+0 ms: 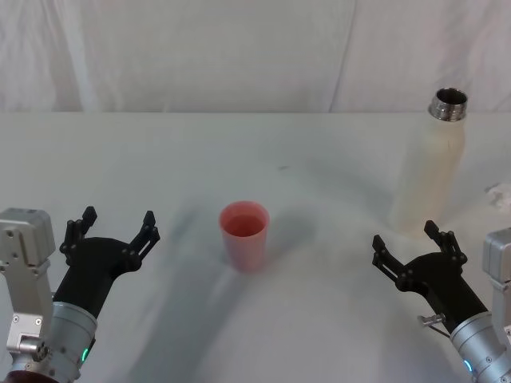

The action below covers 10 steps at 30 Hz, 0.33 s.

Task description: Grasp the thermos with one hand and pour water into the cup lid.

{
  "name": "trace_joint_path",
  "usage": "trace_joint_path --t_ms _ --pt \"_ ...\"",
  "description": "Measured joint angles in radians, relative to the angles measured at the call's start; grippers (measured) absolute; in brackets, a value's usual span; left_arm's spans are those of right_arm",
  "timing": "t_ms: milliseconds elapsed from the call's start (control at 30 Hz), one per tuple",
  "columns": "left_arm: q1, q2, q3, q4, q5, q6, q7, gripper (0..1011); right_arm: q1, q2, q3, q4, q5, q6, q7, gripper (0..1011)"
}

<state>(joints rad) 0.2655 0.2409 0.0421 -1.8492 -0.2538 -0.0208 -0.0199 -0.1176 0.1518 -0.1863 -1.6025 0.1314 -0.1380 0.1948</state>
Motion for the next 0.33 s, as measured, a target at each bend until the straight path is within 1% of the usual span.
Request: trace_joint_path --t_ms 333 --pt "0.0 0.0 0.0 0.0 0.0 0.0 0.0 1001 0.0 0.0 0.0 0.0 0.0 0.0 0.0 1003"
